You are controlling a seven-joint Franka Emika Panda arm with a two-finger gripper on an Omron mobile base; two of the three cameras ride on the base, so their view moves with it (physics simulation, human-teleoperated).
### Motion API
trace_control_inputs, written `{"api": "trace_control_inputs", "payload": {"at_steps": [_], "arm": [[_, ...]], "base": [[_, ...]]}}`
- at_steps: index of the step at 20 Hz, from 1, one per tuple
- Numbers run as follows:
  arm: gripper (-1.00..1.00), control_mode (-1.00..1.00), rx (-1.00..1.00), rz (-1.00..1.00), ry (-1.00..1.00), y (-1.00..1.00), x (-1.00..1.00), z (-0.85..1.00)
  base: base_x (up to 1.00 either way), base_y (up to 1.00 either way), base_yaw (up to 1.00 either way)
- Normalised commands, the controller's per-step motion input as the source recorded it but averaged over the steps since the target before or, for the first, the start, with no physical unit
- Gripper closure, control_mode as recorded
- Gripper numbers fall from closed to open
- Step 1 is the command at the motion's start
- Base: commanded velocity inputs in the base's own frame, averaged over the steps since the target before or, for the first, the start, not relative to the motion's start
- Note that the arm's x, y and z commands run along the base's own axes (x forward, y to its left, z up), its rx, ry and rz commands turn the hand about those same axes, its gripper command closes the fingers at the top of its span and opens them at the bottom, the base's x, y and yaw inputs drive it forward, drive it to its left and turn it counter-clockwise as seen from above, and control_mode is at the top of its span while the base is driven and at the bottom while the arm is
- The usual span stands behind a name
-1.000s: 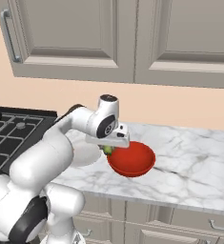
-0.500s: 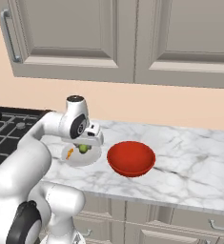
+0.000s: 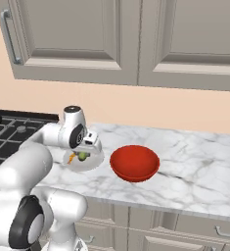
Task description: Place the shrimp on the plate and place the cucumber on the same plate.
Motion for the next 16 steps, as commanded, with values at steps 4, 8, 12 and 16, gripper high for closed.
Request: {"api": "trace_control_inputs", "payload": {"at_steps": [4, 8, 12, 16], "arm": [[1.00, -1.00, 0.00, 0.00, 0.00, 0.04, 0.32, -0.42], [1.00, -1.00, 0.00, 0.00, 0.00, 0.11, 0.30, -0.33], [1.00, -1.00, 0.00, 0.00, 0.00, 0.03, 0.23, -0.09], [1.00, -1.00, 0.00, 0.00, 0.00, 0.00, 0.19, -0.12]], "base": [[0.00, 0.00, 0.00], [0.00, 0.00, 0.00], [0.00, 0.00, 0.00], [0.00, 0.00, 0.00]]}}
